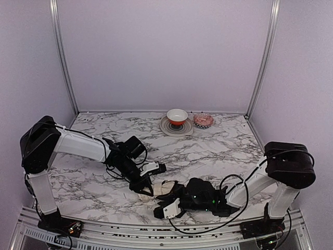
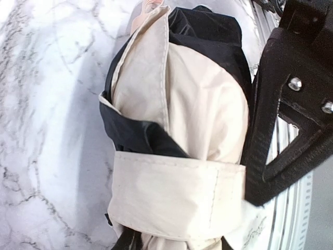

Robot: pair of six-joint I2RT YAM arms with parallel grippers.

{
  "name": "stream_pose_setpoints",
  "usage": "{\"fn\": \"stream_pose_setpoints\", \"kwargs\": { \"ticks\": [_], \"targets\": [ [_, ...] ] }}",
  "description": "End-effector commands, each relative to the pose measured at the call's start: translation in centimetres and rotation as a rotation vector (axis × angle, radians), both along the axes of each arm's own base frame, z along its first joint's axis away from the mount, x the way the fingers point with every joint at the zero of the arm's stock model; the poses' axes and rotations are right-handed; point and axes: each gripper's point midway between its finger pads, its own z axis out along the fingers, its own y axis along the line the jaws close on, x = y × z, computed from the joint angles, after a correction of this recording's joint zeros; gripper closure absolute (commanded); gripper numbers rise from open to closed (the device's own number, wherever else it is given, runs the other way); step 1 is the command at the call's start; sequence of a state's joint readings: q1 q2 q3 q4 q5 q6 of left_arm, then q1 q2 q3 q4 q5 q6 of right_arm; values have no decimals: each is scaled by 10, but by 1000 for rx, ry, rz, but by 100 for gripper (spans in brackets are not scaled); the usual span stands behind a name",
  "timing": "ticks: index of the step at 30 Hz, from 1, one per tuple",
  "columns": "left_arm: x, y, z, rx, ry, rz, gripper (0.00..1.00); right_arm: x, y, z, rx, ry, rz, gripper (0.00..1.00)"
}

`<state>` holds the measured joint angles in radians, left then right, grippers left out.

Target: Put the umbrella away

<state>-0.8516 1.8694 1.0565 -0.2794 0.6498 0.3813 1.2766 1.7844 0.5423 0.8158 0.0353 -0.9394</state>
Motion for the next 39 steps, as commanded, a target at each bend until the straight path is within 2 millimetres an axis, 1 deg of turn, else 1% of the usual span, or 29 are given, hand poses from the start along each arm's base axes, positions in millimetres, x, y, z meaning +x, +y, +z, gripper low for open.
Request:
{"fn": "stream_pose_setpoints", "kwargs": {
  "ticks": [1, 3, 6, 7, 8, 9, 10, 11, 12, 13, 14, 16, 17, 19, 20, 22, 24, 26, 29, 32, 36, 37, 39],
  "targets": [
    [28, 16, -16, 87, -90, 131, 100, 9, -9, 3, -27, -39, -55, 78],
    [32, 14, -12, 73, -99, 150, 100, 16, -8, 18, 33, -28, -89, 79],
    [43, 16, -5, 69, -151, 214, 100, 16, -9, 54, 176, 76, -64, 78],
    [51, 17, -1, 71, -182, 248, 100, 18, -11, 69, 232, 114, -66, 77],
    [59, 18, 9, 57, -222, 289, 100, 20, -14, 82, 290, 162, -72, 76],
    [68, 20, 14, 57, -262, 334, 100, 22, -18, 95, 335, 184, -70, 75],
    [78, 22, 23, 47, -309, 384, 100, 23, -21, 109, 386, 217, -66, 74],
    [89, 23, 40, 14, -364, 442, 100, 25, -24, 121, 448, 284, -72, 74],
    [99, 27, 52, -6, -415, 498, 100, 29, -28, 137, 525, 348, -74, 72],
    [110, 29, 67, -38, -466, 563, 100, 33, -31, 146, 580, 424, -69, 68],
    [122, 34, 83, -77, -517, 651, 100, 39, -32, 150, 614, 515, -70, 66],
    [135, 43, 111, -155, -591, 766, 100, 56, -24, 152, 647, 688, -105, 65],
    [140, 49, 123, -183, -618, 818, 100, 67, -17, 146, 645, 783, -155, 65],
    [143, 54, 143, -244, -645, 876, 100, 90, -1, 138, 638, 959, -253, 65],
    [142, 56, 150, -269, -657, 895, 100, 102, 8, 139, 643, 1034, -289, 65],
    [140, 59, 162, -308, -679, 918, 100, 111, 19, 139, 655, 1149, -293, 63],
    [138, 62, 168, -320, -698, 930, 100, 113, 25, 150, 697, 1213, -244, 59],
    [136, 63, 172, -327, -714, 933, 100, 119, 33, 154, 705, 1241, -232, 57],
    [131, 63, 177, -340, -732, 919, 100, 130, 44, 147, 674, 1278, -253, 57],
    [127, 61, 181, -351, -747, 899, 100, 140, 49, 142, 678, 1330, -261, 58],
    [119, 56, 187, -374, -754, 862, 100, 160, 40, 145, 744, 1372, -262, 73],
    [118, 54, 188, -377, -757, 850, 100, 163, 39, 147, 759, 1362, -258, 77],
    [113, 49, 190, -388, -763, 821, 100, 167, 40, 147, 765, 1339, -266, 82]
  ]
}}
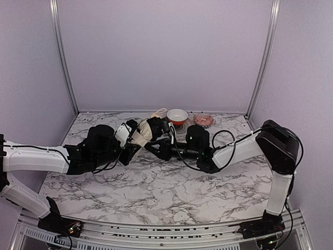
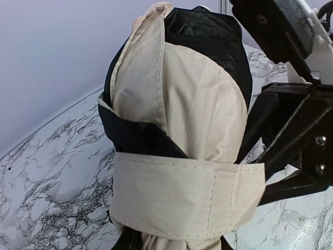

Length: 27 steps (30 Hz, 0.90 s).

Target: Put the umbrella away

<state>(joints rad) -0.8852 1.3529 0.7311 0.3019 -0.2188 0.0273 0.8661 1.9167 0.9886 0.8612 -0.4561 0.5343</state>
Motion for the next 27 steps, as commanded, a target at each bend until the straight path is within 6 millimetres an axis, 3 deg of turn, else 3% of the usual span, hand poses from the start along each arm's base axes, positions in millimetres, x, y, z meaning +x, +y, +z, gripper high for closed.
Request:
{"fn": "stream_pose_setpoints", "kwargs": {
  "ticks": [1, 8, 10, 14, 18, 20, 24, 27],
  "targets": [
    [-6, -14, 43, -86, -120, -58, 100, 14, 1, 16, 58, -11, -16, 83],
    [-7, -18, 36, -61, -119, -69, 100, 11, 0, 8, 14, -36, -7, 82],
    [-6, -16, 38, -39, -143, -68, 100, 23, -20, 1, -19, -36, -41, 81],
    [-9, 6, 6, 222, -249, -101, 100, 12, -67, -6, -47, -62, -8, 73],
    [-8, 28, -33, 476, -232, -101, 100, 5, -127, -34, -248, -55, -94, 69],
    [-9, 31, -51, 550, -195, -123, 100, 4, -155, -37, -332, -62, -168, 67],
    [-6, 24, -79, 691, -170, -140, 100, 14, -191, -21, -458, -102, -330, 61],
    [-20, -4, -98, 809, -255, -248, 98, 27, -202, -9, -530, -135, -400, 60]
  ]
}}
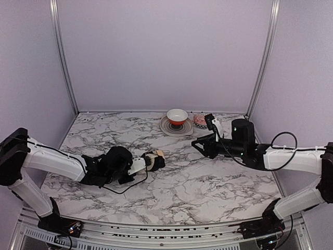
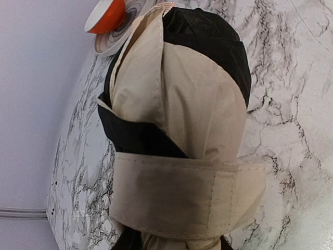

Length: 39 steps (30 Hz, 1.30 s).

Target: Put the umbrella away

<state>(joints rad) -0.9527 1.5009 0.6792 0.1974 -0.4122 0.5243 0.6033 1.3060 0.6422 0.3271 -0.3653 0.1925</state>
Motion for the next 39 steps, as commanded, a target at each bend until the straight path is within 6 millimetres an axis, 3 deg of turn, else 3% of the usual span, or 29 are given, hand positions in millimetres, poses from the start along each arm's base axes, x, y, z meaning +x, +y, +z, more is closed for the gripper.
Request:
{"fn": "stream_pose_setpoints", "kwargs": {
  "ticks": [1, 4, 9, 12, 14, 18, 22, 25, 27, 28, 30, 33, 39],
  "targets": [
    [-12, -39, -11, 173, -124, -153, 94, 20, -25, -5, -209, -14, -120, 60],
    [-22, -63, -22, 228, -140, -246, 78, 25, -14, -1, -239, -14, -78, 61],
    [-50, -71, -44, 222, -53, -381, 38, 13, 21, -6, -331, -64, 77, 60],
    [-77, -64, -50, 165, 60, -453, 3, -1, 54, -14, -415, -87, 226, 57],
    [-91, -60, -51, 135, 149, -465, 1, -9, 78, -14, -457, -95, 334, 53],
    [-99, -44, -47, 122, 241, -387, 1, -15, 113, -34, -519, -93, 485, 38],
    [-100, -38, -13, -84, 271, -334, 1, -29, 145, -63, -576, -87, 641, 31],
    [-83, -34, 29, -362, 288, -258, 1, -30, 153, -89, -623, -79, 703, 19],
    [-71, -28, 54, -513, 248, -222, 1, -24, 157, -102, -654, -90, 725, 17],
    [-68, -25, 62, -553, 228, -213, 1, -23, 158, -110, -671, -86, 735, 15],
    [-62, -20, 71, -575, 192, -193, 1, -22, 162, -129, -701, -53, 772, 2],
    [-52, -14, 76, -583, 162, -136, 1, -26, 168, -147, -734, -29, 814, 3],
    [-50, -2, 76, -586, 133, -114, 1, -33, 162, -172, -801, 14, 828, 23]
  ]
}}
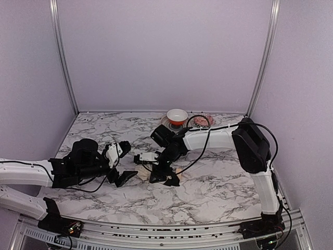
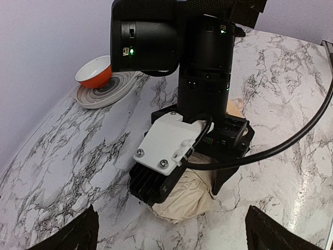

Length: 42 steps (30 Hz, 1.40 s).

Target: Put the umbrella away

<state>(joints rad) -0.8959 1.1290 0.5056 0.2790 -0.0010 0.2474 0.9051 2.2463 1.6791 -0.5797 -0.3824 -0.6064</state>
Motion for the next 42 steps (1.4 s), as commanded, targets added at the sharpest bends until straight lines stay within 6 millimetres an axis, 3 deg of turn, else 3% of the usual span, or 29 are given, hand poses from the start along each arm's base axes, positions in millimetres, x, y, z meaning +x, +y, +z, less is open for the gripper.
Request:
{"fn": "stream_pose_setpoints", "kwargs": {
  "ticks": [1, 6, 9, 12, 17, 20, 23, 26, 33, 37, 42],
  "targets": [
    [2, 9, 8, -46, -21, 32, 1, -6, -8, -10, -76, 8, -2, 29],
    [3, 14, 7, -45, -26, 45, 1, 12, -12, 11, -54, -60, -130, 51],
    [4, 15, 6, -39, -26, 55, 1, 33, -17, 40, 9, -133, -261, 55],
    [7, 16, 4, -31, -24, 66, 1, 66, -37, 79, 103, -180, -474, 63],
    [13, 17, 3, -24, -23, 100, 1, 133, -132, 114, 253, -154, -973, 69],
    [24, 23, 4, -28, -20, 173, 1, 145, -187, 112, 354, -88, -1183, 72],
    [44, 33, 8, -37, -16, 314, 1, 145, -217, 115, 413, -95, -1301, 71],
    [59, 45, 9, -47, -14, 446, 1, 140, -241, 105, 386, -116, -1404, 75],
    [72, 52, 8, -72, 9, 554, 1, 111, -255, 62, 356, 60, -1546, 57],
    [71, 48, 6, -69, 20, 535, 1, 105, -265, 53, 319, 35, -1569, 48],
    [70, 48, 7, -60, 10, 520, 1, 110, -260, 52, 256, 19, -1519, 15]
  ]
}}
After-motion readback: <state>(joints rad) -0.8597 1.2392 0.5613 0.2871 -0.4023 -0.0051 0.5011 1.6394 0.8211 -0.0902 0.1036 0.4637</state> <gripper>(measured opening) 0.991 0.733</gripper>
